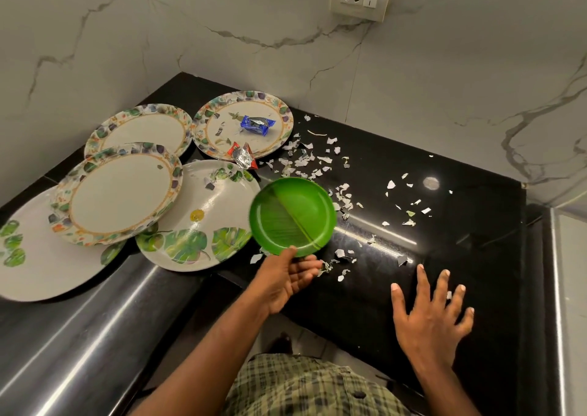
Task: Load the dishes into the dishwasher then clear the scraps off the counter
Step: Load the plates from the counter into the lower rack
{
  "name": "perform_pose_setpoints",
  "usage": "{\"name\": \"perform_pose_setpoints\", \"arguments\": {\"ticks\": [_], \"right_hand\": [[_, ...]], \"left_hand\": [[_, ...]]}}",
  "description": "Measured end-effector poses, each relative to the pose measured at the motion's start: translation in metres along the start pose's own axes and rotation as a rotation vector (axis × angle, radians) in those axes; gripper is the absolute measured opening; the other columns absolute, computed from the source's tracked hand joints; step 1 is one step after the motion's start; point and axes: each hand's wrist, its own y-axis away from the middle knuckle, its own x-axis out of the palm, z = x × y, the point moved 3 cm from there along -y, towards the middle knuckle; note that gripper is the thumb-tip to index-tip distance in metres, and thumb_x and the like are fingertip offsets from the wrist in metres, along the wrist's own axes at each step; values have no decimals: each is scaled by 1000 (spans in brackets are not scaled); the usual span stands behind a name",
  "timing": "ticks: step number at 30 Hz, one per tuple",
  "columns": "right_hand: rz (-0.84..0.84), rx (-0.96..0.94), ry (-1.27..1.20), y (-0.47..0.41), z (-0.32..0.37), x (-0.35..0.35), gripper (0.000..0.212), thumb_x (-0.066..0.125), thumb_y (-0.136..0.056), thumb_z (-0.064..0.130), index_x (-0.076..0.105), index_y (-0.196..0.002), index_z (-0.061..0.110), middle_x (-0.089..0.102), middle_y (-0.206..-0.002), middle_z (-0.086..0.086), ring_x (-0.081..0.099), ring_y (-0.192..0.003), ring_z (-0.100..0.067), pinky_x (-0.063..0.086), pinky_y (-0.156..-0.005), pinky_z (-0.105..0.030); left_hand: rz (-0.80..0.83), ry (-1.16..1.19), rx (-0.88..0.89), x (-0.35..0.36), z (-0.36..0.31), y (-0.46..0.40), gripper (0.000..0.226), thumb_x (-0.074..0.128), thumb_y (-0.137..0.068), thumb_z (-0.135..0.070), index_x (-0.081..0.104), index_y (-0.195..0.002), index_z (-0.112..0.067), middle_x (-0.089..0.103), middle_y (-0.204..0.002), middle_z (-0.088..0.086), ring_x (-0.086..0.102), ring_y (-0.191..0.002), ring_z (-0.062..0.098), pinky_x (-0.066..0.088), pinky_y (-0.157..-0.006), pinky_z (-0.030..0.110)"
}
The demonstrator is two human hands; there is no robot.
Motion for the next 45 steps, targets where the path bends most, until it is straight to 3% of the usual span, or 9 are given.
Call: {"name": "perform_pose_setpoints", "arguments": {"ticks": [8, 20, 22, 25, 29, 32, 35, 39, 45], "right_hand": [[6, -2, 4, 0, -1, 1, 76, 34, -98, 71, 30, -163, 30, 17, -172, -15, 11, -158, -43, 17, -120, -69], [76, 31, 9, 2, 4, -5, 77, 31, -98, 72, 26, -163, 31, 14, -173, -15, 8, -158, -43, 14, -121, -68], [89, 28, -62, -2, 6, -7, 76, 39, -99, 66, 30, -162, 26, 15, -172, -19, 7, -159, -43, 11, -123, -66], [109, -120, -187, -9, 24, -12, 68, 59, -100, 45, 42, -158, 13, 26, -169, -21, 17, -159, -37, 19, -127, -58], [232, -324, -187, -17, 71, -20, 62, 55, -104, 33, 38, -160, 12, 31, -169, -11, 23, -158, -24, 21, -129, -40], [323, -377, -30, -27, 94, -23, 57, 52, -101, 26, 41, -155, 10, 34, -167, -13, 28, -157, -26, 30, -126, -40], [405, -369, 126, -39, 103, -35, 43, 55, -98, 27, 56, -138, 12, 50, -151, -14, 51, -140, -32, 47, -109, -43], [431, -426, 210, -49, 104, -43, 35, 67, -94, 38, 65, -122, 17, 63, -130, -8, 64, -120, -31, 55, -98, -42], [454, -433, 238, -50, 107, -43, 38, 70, -94, 39, 65, -125, 17, 62, -132, -9, 64, -123, -30, 52, -100, -40]], "left_hand": [[91, -252, -112, 24, 23, 4, 48, 38, -113, -30, 71, -96, 1, 78, -79, 12, 71, -57, 11, 55, -50, 15], [89, -304, -156, 21, 29, -3, 47, 40, -113, -30, 72, -97, 1, 78, -80, 12, 72, -61, 13, 58, -54, 17], [90, -294, -162, 21, 30, -3, 48, 41, -113, -33, 71, -99, 2, 78, -81, 12, 73, -62, 14, 58, -54, 18], [84, -281, -158, 23, 30, -2, 52, 48, -109, -43, 72, -100, 1, 79, -85, 14, 75, -64, 15, 60, -56, 20], [93, -254, -144, 23, 31, -2, 61, 52, -104, -53, 74, -101, 3, 79, -91, 18, 76, -70, 19, 61, -59, 22], [108, -260, -157, 14, 31, 0, 63, 54, -103, -55, 72, -107, 5, 78, -95, 21, 77, -74, 22, 63, -62, 24], [112, -308, -159, -2, 22, 6, 65, 53, -103, -56, 71, -111, 6, 78, -100, 23, 78, -76, 23, 63, -63, 24], [0, -235, -12, -33, -17, 19, 61, 52, -105, -52, 72, -108, 6, 78, -97, 23, 75, -70, 21, 61, -59, 23], [-480, 189, 399, -123, -94, 24, 26, 58, -106, -27, 66, -114, -3, 72, -85, 8, 66, -67, 15, 56, -60, 24]]}}
